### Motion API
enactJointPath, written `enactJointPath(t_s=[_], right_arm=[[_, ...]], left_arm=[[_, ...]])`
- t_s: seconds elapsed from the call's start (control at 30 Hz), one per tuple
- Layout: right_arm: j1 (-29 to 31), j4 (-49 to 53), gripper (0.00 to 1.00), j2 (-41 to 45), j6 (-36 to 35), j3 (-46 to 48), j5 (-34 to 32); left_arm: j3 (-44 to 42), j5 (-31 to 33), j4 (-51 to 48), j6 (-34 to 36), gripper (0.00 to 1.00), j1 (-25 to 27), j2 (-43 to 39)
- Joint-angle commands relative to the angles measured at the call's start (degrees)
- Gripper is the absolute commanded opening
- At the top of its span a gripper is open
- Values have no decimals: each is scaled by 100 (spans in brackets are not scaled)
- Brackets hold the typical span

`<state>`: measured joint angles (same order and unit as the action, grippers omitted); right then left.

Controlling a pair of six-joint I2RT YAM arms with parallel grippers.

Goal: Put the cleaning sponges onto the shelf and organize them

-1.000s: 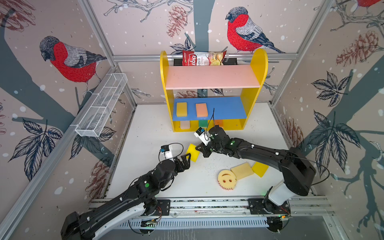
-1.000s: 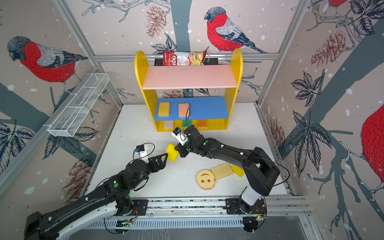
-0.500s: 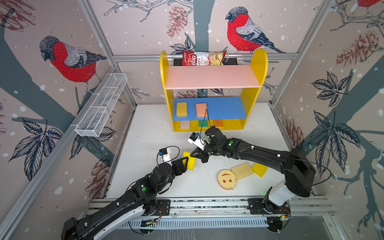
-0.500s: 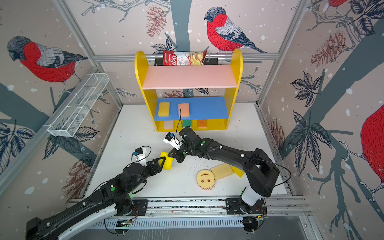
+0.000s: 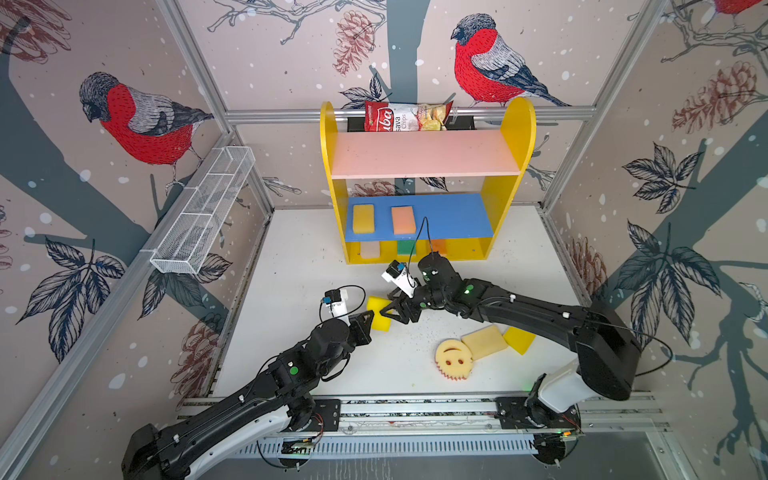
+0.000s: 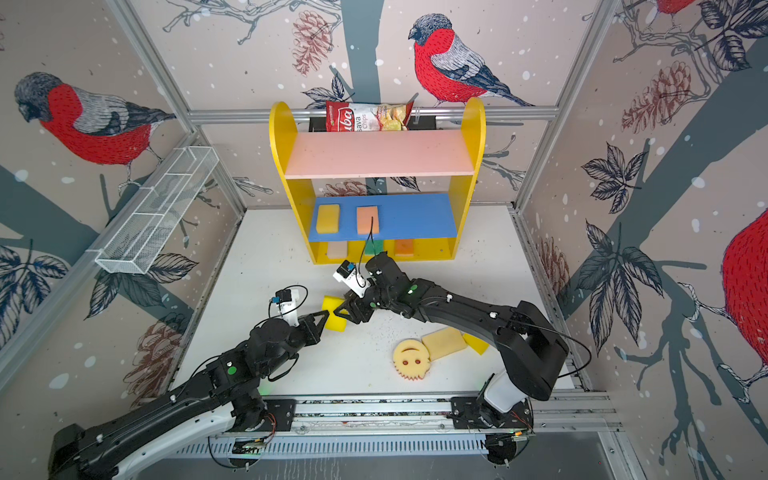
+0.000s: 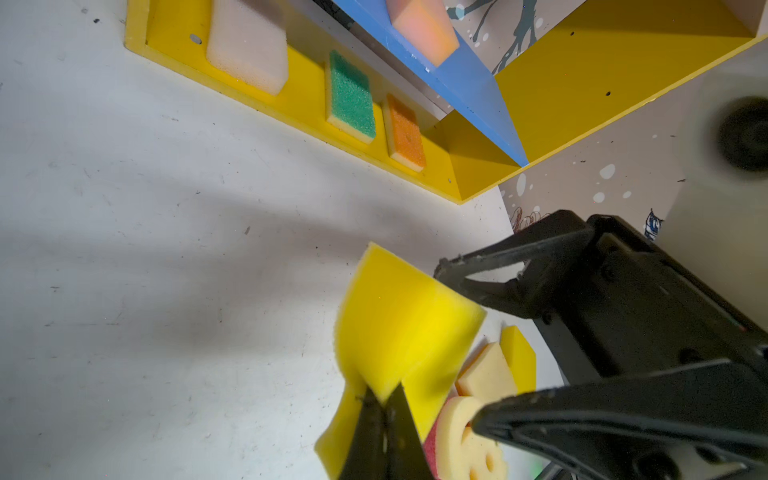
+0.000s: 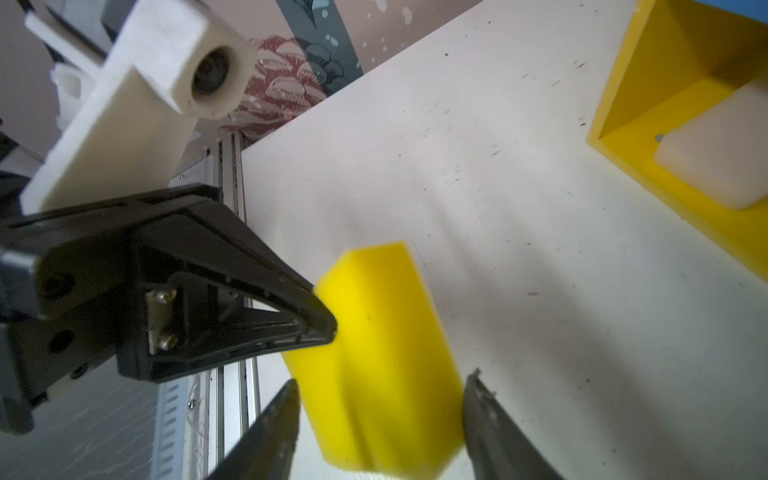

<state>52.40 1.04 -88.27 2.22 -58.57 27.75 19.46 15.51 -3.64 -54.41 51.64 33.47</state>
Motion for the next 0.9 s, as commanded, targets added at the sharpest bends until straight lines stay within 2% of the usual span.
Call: enactJointPath(t_s=[0.0,0.03,0.17,0.27,0.37,0.43,0.53,0.6,0.67,0.73,0.8,0.87], right_arm=[[-193,-763,76,226,706,275,20],[-256,-940,100,316,868,405,44],[-432,-1130,100,632,1211,763,-59],[-471,-1272,99,965,1457,1141,-663],[-774,-2134,100,1457,2253,1931,-1196],[-1101,-2739,99,1619,2731,2313,-942],[-1337,-2950,87,1397,2969,2317,-389],[-1351,-2800,74,1036,2948,2069,18],[-1339,-2789,58,631,2937,1837,724],[-1300,-3008,48,403,3035,1795,1133],[-1244,-3153,46,373,3029,1857,1184],[-1196,-3094,49,469,2918,1874,970]], left_arm=[[6,153,497,111,0,4,-32],[-2,176,546,123,0,4,-34],[-90,313,848,208,0,4,-33],[-120,392,1180,276,0,1,29],[8,359,1347,407,0,-5,179],[153,304,1357,526,0,-6,320],[299,223,1434,627,0,-21,582],[321,149,1608,648,0,-28,738],[313,85,1824,651,0,-39,884],[293,58,2008,634,0,-50,983],[275,64,2179,617,0,-66,1053],[259,99,2297,607,0,-91,1084]])
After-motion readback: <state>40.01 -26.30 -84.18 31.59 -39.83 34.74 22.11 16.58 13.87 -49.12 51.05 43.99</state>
